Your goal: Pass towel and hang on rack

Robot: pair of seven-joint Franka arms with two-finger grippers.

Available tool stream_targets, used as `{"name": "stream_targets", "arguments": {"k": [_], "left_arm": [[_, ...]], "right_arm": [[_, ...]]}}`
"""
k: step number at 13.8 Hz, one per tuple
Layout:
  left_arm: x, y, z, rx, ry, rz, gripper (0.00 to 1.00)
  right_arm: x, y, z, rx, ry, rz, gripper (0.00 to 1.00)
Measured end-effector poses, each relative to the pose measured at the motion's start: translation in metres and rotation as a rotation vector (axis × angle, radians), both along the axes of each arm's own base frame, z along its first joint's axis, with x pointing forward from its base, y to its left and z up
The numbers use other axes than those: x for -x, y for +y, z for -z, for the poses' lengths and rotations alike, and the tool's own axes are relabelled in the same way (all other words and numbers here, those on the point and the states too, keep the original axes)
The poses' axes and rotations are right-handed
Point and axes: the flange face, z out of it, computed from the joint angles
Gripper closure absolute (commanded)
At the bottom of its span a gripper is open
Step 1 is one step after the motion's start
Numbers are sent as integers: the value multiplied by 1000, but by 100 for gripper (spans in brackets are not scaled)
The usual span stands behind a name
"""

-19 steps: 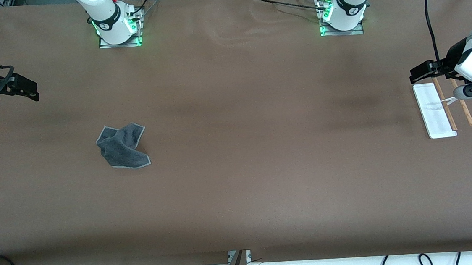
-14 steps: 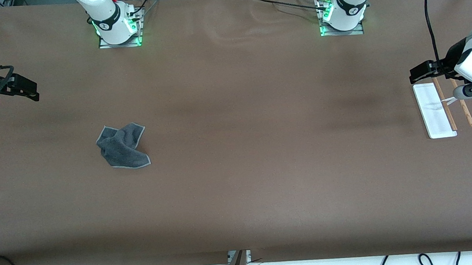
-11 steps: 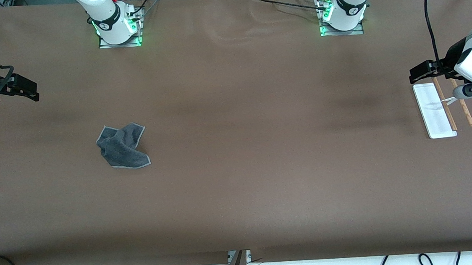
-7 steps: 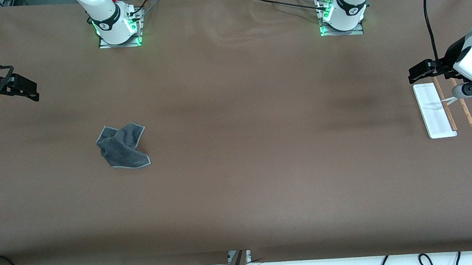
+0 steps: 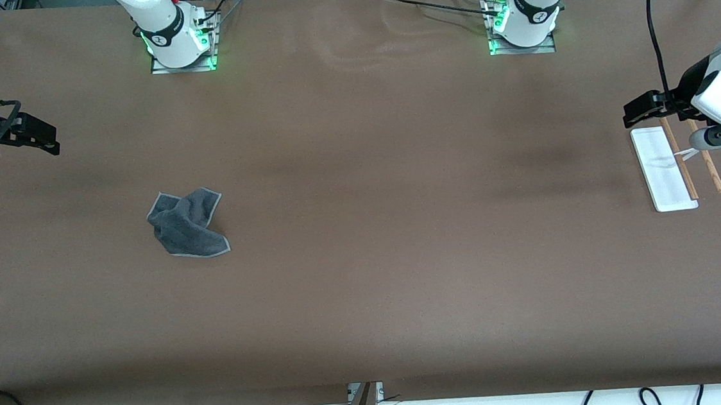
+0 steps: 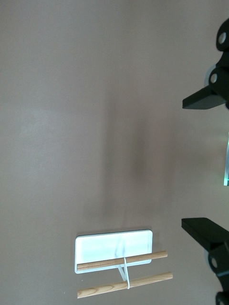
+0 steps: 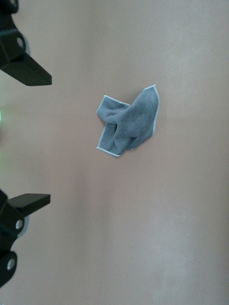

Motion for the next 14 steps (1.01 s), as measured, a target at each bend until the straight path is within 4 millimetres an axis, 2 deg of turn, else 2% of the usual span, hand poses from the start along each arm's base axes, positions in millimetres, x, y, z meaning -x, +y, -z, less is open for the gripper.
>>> {"name": "stream_targets", "arguments": {"k": [10, 14], "left_arm": [[0, 0, 0, 0, 0, 0, 0], [0, 0, 0, 0, 0, 0, 0]], "right_arm": [[0, 0, 0, 0, 0, 0, 0], [-4, 0, 7, 0, 12, 0, 0]]}}
